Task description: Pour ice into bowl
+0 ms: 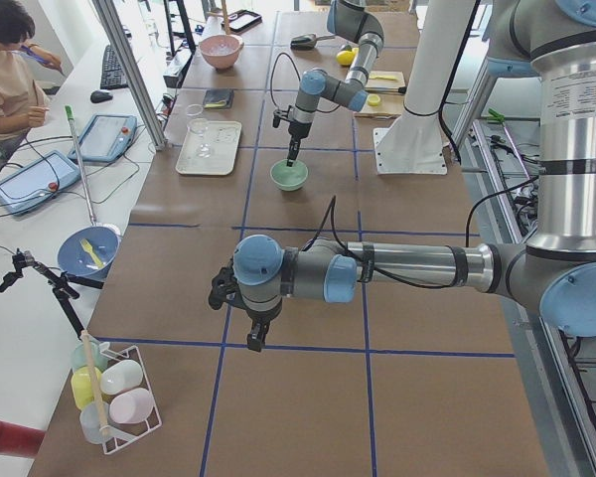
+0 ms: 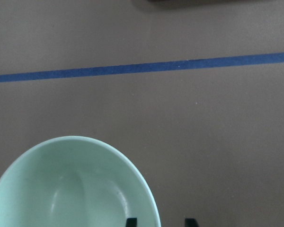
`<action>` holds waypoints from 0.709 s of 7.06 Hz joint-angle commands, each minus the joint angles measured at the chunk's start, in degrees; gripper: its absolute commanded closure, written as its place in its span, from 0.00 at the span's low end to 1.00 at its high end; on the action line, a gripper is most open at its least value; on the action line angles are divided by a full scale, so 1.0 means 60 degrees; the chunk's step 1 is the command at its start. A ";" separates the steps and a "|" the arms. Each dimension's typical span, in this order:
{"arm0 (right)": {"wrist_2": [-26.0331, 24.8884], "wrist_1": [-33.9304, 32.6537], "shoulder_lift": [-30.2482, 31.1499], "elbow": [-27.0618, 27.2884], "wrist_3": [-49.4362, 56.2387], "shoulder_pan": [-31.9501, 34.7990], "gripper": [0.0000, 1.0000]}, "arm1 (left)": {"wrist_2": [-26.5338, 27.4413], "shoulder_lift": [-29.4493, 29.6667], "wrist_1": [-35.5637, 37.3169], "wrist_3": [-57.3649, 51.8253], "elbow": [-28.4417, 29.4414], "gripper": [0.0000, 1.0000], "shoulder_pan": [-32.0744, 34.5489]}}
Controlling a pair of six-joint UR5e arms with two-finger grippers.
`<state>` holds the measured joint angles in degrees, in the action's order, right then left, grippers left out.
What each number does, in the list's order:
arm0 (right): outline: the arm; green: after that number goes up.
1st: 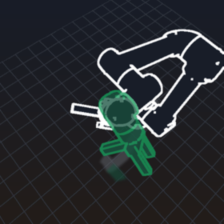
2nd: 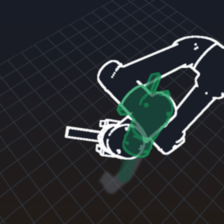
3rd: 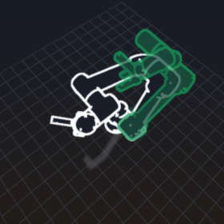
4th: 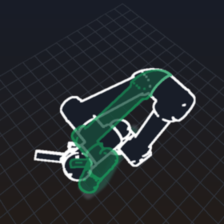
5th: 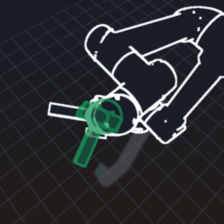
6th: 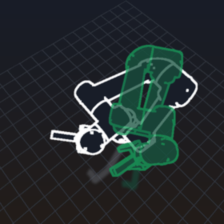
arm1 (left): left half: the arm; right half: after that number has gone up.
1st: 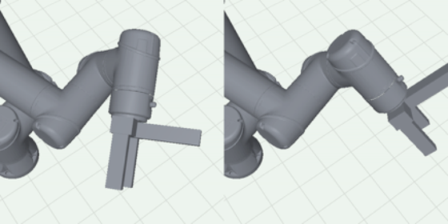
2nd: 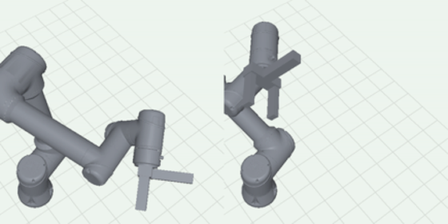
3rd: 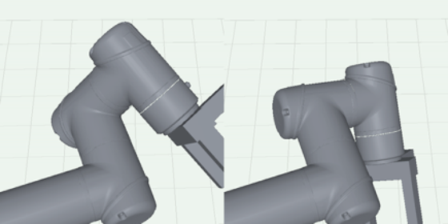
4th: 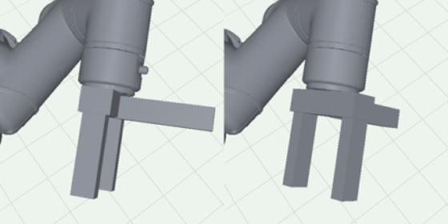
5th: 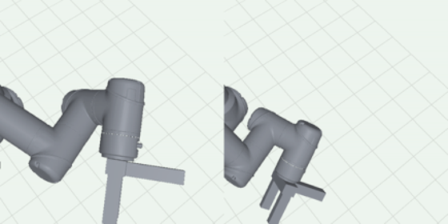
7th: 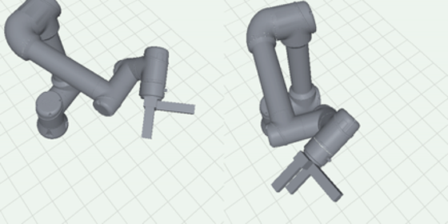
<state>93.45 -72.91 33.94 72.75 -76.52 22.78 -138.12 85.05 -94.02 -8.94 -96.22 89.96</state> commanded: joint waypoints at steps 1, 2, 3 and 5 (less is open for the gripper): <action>0.1028 -0.2588 0.0317 0.1504 0.1216 0.0826 0.00 | -0.0008 0.0020 -0.0701 0.0039 0.0069 0.00 0.0006; 0.2269 -0.2773 0.1248 0.2426 0.2139 0.1775 0.00 | -0.0022 0.0020 -0.1330 0.0039 0.0070 0.00 -0.0008; 0.2992 -0.2775 0.2490 0.3305 0.3729 0.2756 0.00 | -0.0008 0.0020 -0.1887 0.0054 0.0084 0.00 0.0006; 0.4092 -0.2760 0.4122 0.3724 0.7402 0.4822 0.00 | 0.0021 0.0034 -0.2039 0.0083 0.0099 0.00 0.0006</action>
<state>113.43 -89.39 52.41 93.24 -45.82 44.15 -138.13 85.16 -105.35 -8.55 -95.68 89.99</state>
